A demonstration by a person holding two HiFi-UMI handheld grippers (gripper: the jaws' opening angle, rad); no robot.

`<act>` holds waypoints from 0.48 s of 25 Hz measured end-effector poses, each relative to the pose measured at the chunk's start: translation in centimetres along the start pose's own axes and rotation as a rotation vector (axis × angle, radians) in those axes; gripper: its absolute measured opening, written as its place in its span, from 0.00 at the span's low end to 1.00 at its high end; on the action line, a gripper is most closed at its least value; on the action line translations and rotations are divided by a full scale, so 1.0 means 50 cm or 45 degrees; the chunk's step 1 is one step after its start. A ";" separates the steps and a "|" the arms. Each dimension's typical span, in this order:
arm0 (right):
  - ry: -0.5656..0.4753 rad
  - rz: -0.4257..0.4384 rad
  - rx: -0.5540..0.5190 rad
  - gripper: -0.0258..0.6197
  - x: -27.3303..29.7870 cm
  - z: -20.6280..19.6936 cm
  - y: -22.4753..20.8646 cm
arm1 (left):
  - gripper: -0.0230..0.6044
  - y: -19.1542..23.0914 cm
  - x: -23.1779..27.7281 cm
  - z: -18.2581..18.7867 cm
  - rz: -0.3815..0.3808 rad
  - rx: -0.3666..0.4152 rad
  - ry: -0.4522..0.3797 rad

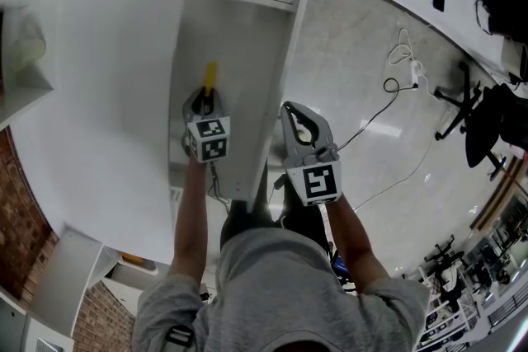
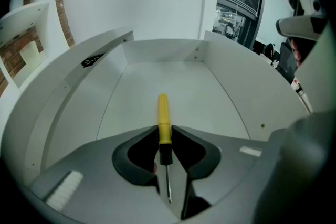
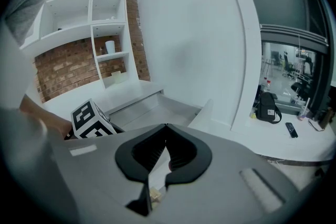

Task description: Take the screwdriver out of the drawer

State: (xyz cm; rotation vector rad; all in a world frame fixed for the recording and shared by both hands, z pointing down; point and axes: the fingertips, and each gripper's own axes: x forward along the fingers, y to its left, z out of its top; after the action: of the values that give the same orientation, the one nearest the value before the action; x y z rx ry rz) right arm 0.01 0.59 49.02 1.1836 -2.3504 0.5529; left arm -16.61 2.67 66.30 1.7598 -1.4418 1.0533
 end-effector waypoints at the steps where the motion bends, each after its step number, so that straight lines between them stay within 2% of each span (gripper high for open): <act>1: 0.000 -0.002 -0.002 0.04 -0.004 0.001 0.000 | 0.17 0.000 -0.002 0.001 0.001 0.000 -0.008; 12: -0.042 -0.012 -0.030 0.04 -0.058 0.026 0.002 | 0.17 -0.005 -0.074 0.054 0.028 0.008 -0.130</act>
State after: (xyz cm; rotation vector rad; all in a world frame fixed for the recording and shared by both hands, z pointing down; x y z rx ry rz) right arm 1.21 1.79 46.35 1.2009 -2.3711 0.5046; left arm -16.16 2.19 61.77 1.8293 -1.5241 0.9931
